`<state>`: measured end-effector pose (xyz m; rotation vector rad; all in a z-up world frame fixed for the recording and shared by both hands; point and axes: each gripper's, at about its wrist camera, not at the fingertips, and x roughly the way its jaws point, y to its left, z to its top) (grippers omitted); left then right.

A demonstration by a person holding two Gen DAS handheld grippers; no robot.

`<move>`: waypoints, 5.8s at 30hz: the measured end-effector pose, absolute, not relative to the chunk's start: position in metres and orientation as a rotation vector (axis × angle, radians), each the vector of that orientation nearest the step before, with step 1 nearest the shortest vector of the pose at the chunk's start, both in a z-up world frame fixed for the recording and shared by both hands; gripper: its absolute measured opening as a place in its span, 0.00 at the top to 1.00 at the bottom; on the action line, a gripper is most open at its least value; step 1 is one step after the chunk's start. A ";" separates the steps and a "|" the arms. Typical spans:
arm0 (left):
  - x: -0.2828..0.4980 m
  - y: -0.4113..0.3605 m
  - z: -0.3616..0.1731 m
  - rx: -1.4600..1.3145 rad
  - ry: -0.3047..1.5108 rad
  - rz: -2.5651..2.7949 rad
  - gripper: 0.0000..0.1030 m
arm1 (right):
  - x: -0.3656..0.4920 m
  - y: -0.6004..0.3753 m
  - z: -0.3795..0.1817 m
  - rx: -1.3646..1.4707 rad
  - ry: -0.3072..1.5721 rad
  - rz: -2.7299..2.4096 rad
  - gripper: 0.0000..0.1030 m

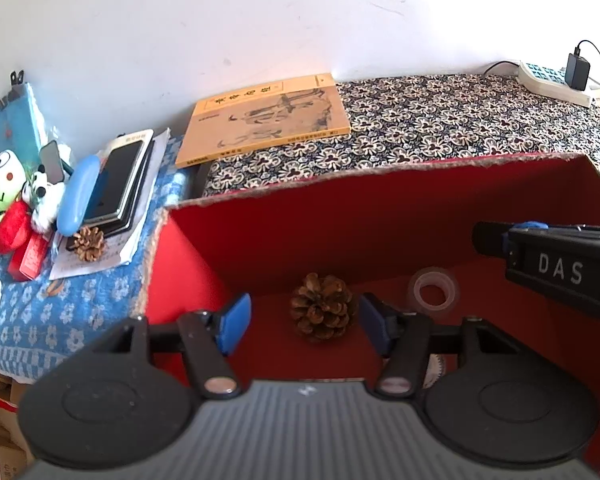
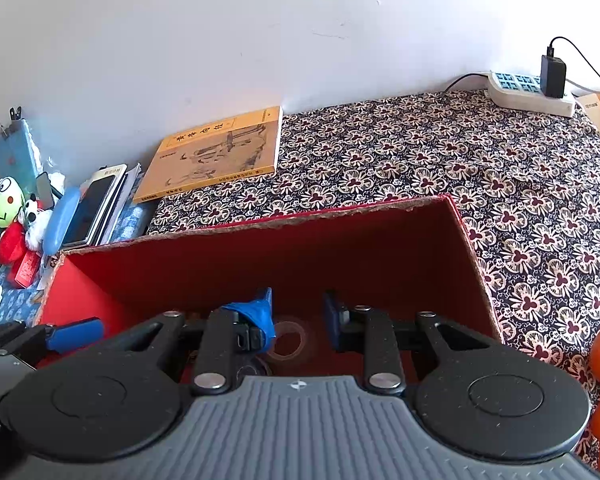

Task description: Organize rigid objects

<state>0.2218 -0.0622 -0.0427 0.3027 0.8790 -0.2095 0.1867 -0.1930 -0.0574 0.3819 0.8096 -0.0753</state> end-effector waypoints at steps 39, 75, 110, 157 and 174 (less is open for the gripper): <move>0.160 -0.056 0.002 0.309 0.821 -0.194 0.36 | 0.121 -0.197 -0.013 0.375 0.725 -0.019 0.89; 0.052 -0.040 0.026 0.227 0.840 -0.104 0.34 | 0.030 -0.193 -0.005 0.366 0.740 0.272 0.88; 0.035 -0.051 -0.104 0.207 1.020 -0.497 0.26 | 0.038 -0.184 -0.114 0.615 1.089 0.263 0.87; 0.013 -0.118 0.003 0.250 0.750 -0.927 0.39 | -0.041 -0.271 -0.008 0.649 0.725 0.096 0.89; 0.092 -0.089 0.071 0.219 0.542 -0.707 0.44 | 0.094 -0.239 0.031 0.560 0.637 0.331 0.88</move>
